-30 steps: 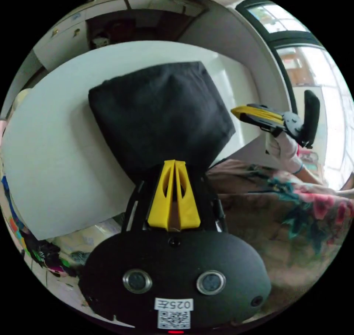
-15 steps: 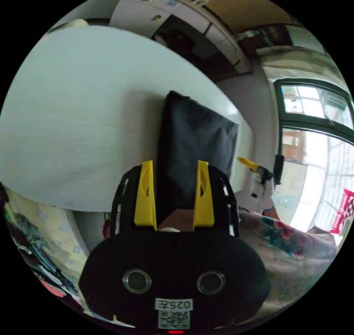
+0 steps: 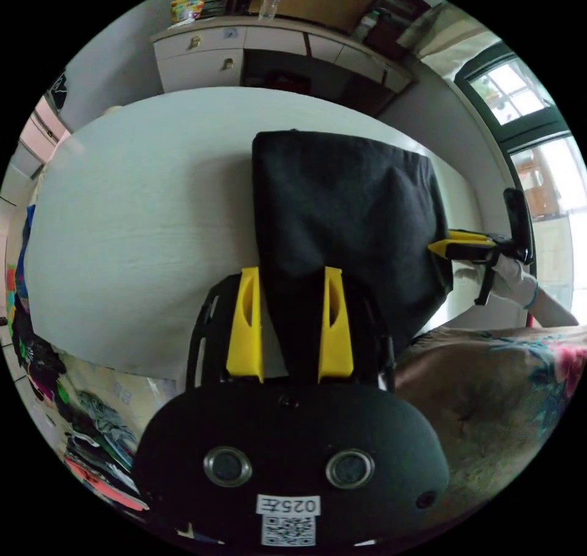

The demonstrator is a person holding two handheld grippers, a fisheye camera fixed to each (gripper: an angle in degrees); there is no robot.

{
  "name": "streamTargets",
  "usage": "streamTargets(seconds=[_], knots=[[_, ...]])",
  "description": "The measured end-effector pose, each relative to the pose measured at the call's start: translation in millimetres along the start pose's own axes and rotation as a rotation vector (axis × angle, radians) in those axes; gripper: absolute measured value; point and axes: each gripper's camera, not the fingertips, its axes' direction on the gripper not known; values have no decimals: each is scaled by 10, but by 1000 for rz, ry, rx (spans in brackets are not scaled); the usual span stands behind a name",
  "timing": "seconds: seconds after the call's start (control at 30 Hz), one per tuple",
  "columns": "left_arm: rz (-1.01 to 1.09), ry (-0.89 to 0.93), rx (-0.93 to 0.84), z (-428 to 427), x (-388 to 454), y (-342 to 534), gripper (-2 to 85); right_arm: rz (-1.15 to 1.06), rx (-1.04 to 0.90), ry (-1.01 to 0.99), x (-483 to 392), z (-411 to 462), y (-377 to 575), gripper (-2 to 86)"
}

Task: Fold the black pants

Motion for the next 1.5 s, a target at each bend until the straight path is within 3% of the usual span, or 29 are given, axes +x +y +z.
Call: streamTargets(seconds=[0.2,0.33,0.6,0.9,1.07,1.27,1.37,1.5], knots=[[-28,79,-177,-50,-205,-415,81,121,51,-92,410,391,-161,78],[-116,390,-204,-161,-718,-533,42,243,41,-245,768,687,-261,55],[-207,568,-45,-736,-1346,186,36,103,-106,-381,176,1485,-684,44],[-601,641,381,-1622,-3021,2197,30,-177,-251,-405,-1556,3401,-1212,43],[-847,453,645,-2491,-3842,3900,28,-424,-419,-476,-3313,5001,-1426,43],[-1087,195,927,-3310,-4212,5627,22,-713,-616,-573,-5346,6597,-1259,43],[-1183,101,982,-3413,-4333,6075,12,-878,-620,-518,-6110,7172,-1046,43],[-1275,-24,964,-3330,-4492,6287,2,-936,-642,-432,-6662,7883,-878,45]])
